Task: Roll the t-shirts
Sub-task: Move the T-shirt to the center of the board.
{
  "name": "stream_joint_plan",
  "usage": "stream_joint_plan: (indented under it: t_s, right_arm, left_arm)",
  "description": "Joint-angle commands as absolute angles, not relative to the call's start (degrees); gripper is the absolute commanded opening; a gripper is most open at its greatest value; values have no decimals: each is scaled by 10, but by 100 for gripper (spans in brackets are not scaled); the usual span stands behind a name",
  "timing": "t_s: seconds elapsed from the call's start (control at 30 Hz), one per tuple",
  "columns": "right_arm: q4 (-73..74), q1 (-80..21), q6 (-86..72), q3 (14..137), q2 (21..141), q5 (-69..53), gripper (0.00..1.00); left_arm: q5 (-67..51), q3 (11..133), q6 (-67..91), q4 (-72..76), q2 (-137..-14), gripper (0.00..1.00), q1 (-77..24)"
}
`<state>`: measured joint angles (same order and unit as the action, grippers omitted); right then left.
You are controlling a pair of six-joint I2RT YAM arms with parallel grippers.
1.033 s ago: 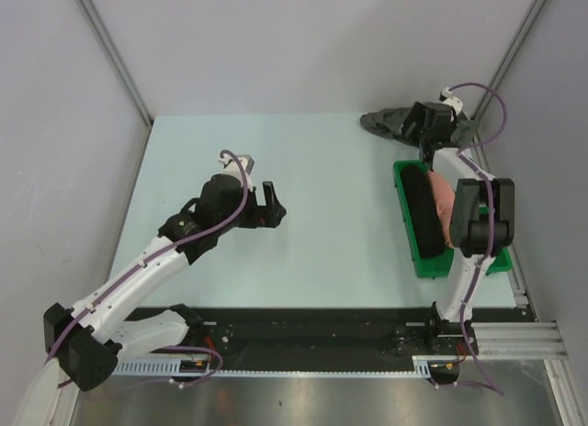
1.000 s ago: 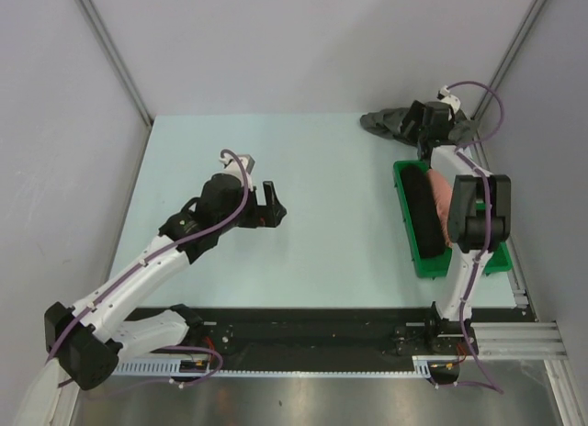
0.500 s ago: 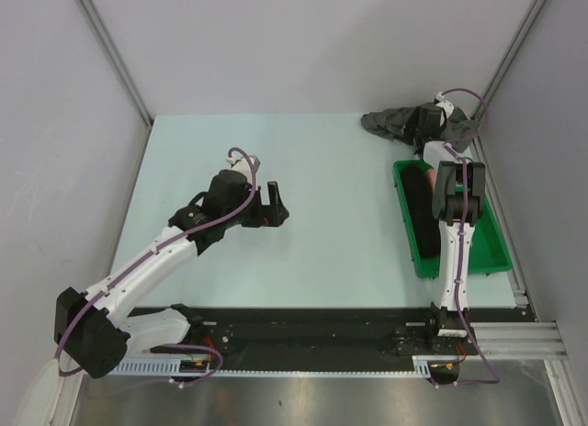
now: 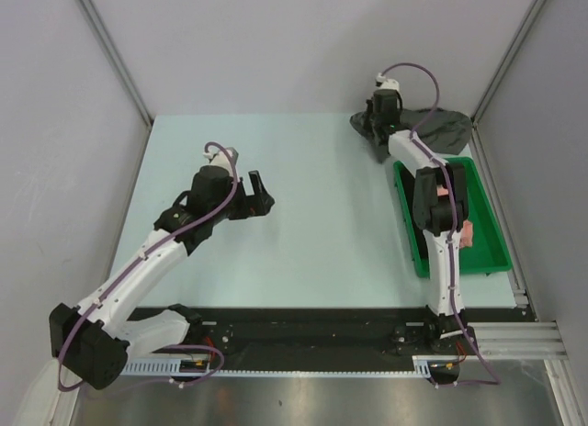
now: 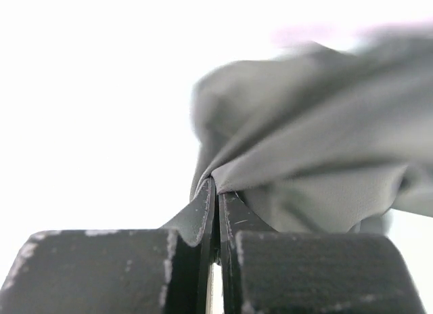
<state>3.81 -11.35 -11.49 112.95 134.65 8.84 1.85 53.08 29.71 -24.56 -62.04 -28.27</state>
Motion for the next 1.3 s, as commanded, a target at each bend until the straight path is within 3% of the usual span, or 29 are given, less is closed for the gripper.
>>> stream_joint_plan:
  t_s: [0.0, 0.23, 0.37, 0.4, 0.43, 0.53, 0.67, 1.03, 1.27]
  right_arm:
    - [55, -198, -96, 1074, 1210, 68, 0]
    - [32, -325, -170, 884, 1068, 33, 0]
    - [60, -402, -158, 861, 1023, 62, 1]
    - [67, -411, -156, 863, 1012, 63, 4]
    - [75, -417, -156, 858, 1006, 77, 25]
    - [107, -403, -161, 853, 988, 92, 51]
    - [134, -360, -171, 813, 943, 102, 65]
    - [137, -241, -200, 686, 904, 69, 58]
    - [139, -300, -206, 659, 890, 101, 56]
  left_arm:
    - [34, 521, 315, -239, -582, 100, -262]
    - [41, 482, 343, -245, -545, 100, -236]
    - [43, 462, 359, -242, -538, 100, -231]
    - [37, 456, 362, -231, -536, 100, -231]
    - [30, 441, 366, -226, -533, 99, -231]
    - [-22, 392, 367, -172, -520, 92, -231]
    - [-58, 332, 386, -95, -540, 85, -244]
    - [47, 403, 390, -26, -761, 82, -354]
    - [106, 453, 381, -6, -870, 73, -361]
